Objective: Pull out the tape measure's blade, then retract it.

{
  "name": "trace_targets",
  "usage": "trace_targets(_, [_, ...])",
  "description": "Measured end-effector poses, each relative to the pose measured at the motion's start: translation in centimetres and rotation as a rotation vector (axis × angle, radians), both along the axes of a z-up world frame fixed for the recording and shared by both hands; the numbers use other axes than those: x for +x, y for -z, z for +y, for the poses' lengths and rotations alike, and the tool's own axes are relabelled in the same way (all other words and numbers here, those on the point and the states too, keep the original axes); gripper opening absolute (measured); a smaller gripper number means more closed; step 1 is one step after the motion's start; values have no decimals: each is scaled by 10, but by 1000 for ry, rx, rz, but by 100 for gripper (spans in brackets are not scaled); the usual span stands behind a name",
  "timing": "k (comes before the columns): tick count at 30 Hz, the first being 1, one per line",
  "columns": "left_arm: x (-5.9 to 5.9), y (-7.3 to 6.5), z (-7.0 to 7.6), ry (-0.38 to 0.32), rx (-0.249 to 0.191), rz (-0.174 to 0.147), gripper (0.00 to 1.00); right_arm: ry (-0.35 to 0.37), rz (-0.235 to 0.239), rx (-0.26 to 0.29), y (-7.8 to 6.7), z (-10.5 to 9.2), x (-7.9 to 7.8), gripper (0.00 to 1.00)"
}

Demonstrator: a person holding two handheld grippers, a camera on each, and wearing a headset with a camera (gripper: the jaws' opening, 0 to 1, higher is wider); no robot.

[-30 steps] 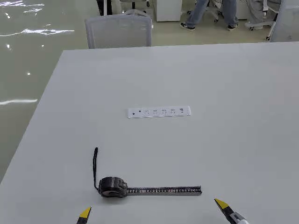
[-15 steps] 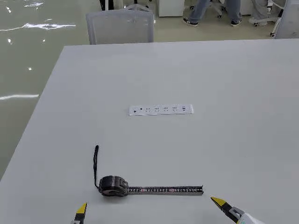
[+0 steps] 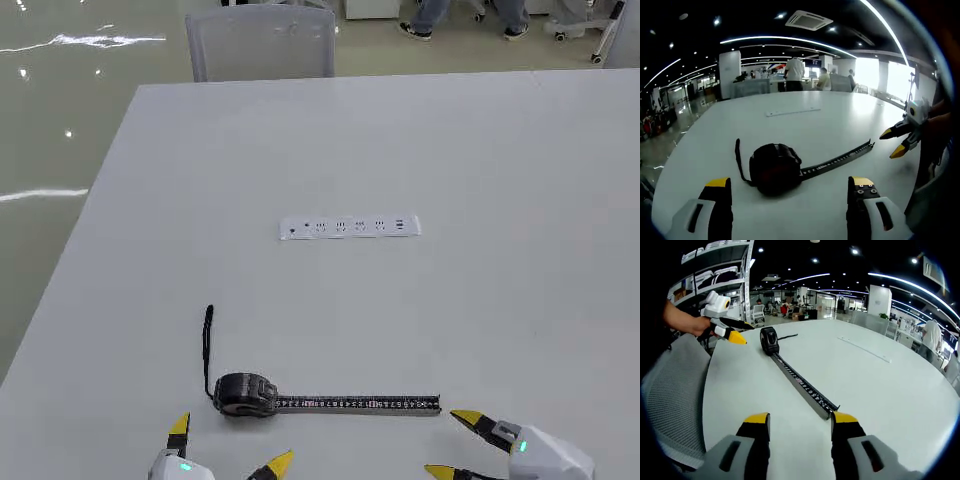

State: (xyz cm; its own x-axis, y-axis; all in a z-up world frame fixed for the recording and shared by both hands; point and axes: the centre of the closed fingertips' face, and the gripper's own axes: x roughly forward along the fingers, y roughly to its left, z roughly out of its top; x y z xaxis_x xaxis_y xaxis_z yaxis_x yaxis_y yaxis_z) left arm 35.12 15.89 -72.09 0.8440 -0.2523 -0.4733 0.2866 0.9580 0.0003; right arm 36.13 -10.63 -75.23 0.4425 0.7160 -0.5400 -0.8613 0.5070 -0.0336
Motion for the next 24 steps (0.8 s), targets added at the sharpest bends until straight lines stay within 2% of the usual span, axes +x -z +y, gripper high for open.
trace_targets(1, [0,0,0,0,0,0,93,-2,0,-1,0,0,0,48])
trace_targets(6, [16,1,4,-46,24,1,89,-44,8,-44,7,-4,18,45])
trace_targets(16, [29,8,10,-95,17,37,84,-111,23,-95,16,-6,36,37])
trace_targets(20, [33,11,12,-106,29,49,83,-151,30,-125,21,-8,42,35])
trace_targets(24, [38,14,13,-119,23,64,81,-192,35,-148,26,-9,48,32])
